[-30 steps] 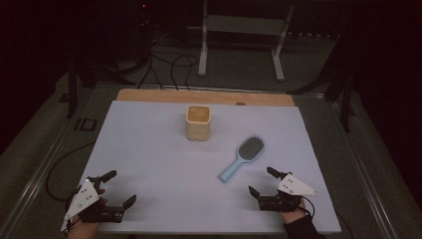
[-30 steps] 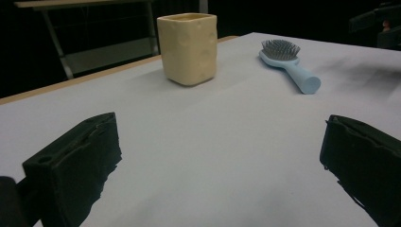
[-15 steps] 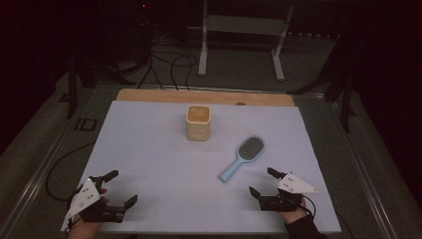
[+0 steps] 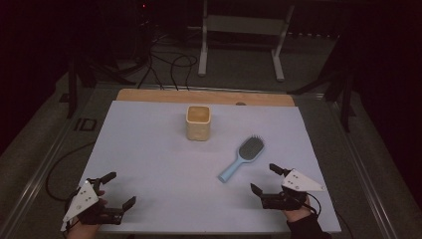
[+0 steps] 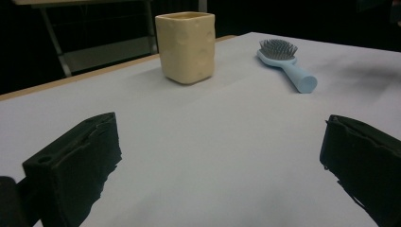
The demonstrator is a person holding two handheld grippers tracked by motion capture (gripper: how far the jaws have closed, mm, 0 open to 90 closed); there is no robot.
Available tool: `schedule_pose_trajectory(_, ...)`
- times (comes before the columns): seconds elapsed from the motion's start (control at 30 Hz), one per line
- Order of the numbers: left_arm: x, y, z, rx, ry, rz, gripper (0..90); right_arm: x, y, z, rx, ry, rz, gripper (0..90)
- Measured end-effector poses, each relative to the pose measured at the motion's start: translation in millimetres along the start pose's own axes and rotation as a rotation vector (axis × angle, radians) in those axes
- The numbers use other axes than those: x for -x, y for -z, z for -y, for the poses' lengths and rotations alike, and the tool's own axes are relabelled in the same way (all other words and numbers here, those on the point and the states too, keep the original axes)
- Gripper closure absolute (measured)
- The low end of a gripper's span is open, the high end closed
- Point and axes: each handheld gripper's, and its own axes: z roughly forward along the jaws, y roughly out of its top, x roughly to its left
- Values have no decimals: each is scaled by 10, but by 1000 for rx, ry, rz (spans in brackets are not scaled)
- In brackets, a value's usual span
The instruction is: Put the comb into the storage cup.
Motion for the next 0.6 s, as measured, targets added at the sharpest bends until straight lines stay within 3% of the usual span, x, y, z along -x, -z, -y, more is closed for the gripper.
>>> schedule_pose_trajectory(0.33,22,1,-19,-5,-7,17,0,-48,-21,-459,12,52,0,91)
schedule_pose_trajectory(0.6,32,9,-19,-4,-9,21,0,-56,-154,-681,-8,98,-36,91)
